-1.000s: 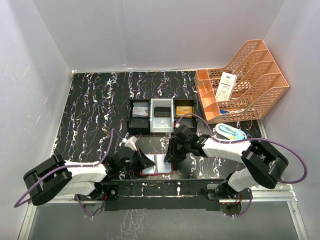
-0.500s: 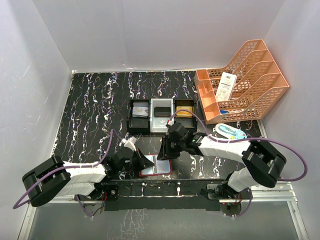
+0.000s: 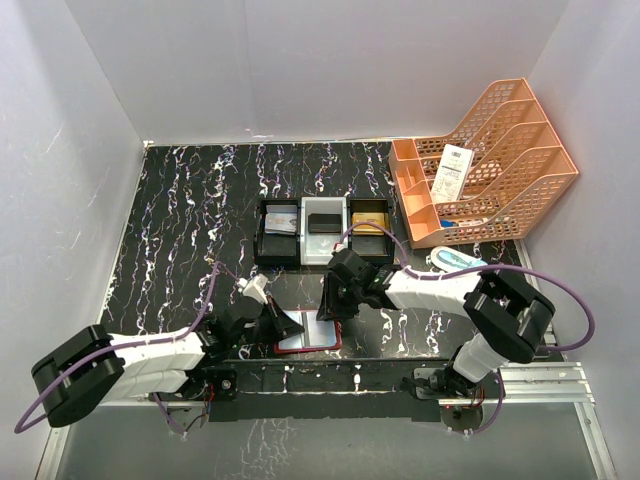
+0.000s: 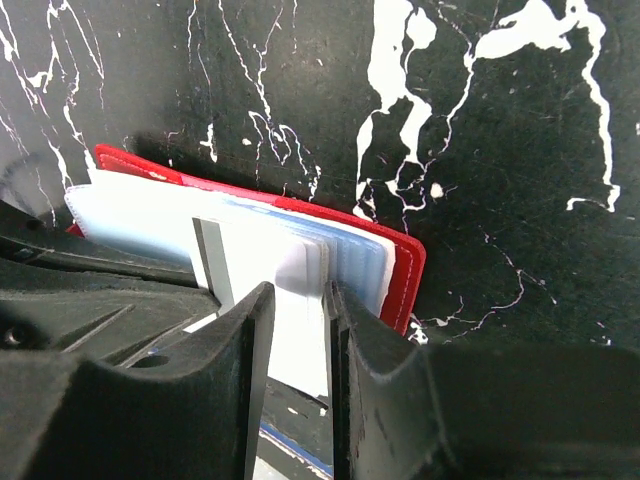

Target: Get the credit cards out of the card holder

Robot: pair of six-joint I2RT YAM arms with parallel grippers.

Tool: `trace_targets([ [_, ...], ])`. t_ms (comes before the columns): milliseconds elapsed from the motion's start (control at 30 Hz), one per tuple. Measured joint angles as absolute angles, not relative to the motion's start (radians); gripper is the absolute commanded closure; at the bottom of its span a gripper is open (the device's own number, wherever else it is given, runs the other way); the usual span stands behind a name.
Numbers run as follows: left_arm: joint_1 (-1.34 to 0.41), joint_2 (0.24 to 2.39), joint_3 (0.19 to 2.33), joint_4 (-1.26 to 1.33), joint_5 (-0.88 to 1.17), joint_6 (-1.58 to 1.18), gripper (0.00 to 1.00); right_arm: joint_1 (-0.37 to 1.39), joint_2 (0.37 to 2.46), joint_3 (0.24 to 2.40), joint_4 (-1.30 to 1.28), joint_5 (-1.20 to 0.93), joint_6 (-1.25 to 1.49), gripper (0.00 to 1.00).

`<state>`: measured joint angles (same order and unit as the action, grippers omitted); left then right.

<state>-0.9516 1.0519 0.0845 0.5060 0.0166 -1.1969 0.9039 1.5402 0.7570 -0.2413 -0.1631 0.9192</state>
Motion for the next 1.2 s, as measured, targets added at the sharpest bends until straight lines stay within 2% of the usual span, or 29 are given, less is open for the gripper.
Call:
trace_targets([
  [1200, -0.933, 0.865, 0.083, 0.254, -0.032, -1.148, 1.0, 0.915, 1.577, 0.797, -0.278, -0.147, 0.897, 0.81],
])
